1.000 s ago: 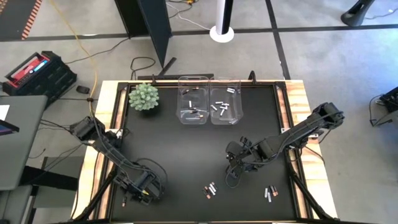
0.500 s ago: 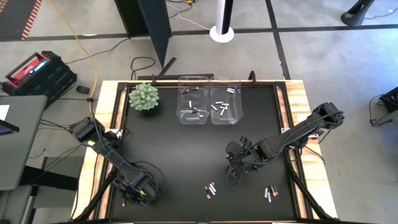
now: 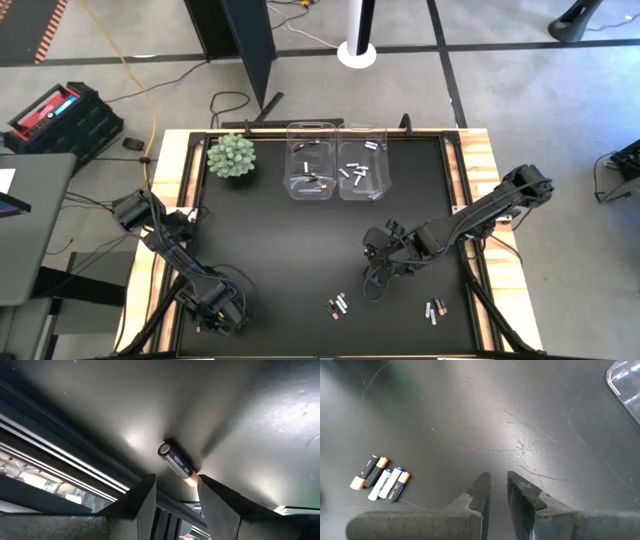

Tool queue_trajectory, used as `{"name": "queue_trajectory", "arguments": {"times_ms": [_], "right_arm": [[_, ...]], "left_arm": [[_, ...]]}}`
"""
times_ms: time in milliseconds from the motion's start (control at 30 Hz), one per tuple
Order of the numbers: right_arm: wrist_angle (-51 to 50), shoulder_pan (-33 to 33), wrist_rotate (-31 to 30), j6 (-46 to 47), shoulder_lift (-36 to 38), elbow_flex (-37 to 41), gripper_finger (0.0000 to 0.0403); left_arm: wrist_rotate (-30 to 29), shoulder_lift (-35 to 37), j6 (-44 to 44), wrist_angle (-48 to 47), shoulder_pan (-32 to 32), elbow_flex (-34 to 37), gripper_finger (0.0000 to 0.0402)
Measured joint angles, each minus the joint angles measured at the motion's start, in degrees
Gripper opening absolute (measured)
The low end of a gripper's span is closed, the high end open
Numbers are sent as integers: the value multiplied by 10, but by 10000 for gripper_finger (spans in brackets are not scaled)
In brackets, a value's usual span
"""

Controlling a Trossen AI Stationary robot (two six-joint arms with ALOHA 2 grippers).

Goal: Sort batteries
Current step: Put the large black battery into the left transparent bin

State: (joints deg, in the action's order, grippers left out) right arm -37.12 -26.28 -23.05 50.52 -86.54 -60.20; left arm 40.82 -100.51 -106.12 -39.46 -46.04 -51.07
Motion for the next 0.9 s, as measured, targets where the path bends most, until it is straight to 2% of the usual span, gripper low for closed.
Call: {"name": "queue_trajectory", "arguments": {"times_ms": [100, 300, 667, 900], "right_arm": [[0, 0, 0, 0, 0, 0, 81], [3, 0, 0, 0, 0, 0, 81], [3, 0, 0, 0, 0, 0, 81], [3, 0, 0, 0, 0, 0, 81]], "left_arm": [[-1, 0, -4, 17, -7, 11, 139], [4, 4, -50, 147, -12, 63, 139], [-2, 3, -54, 166, -12, 79, 137], [-7, 1, -35, 166, -11, 80, 82]]}}
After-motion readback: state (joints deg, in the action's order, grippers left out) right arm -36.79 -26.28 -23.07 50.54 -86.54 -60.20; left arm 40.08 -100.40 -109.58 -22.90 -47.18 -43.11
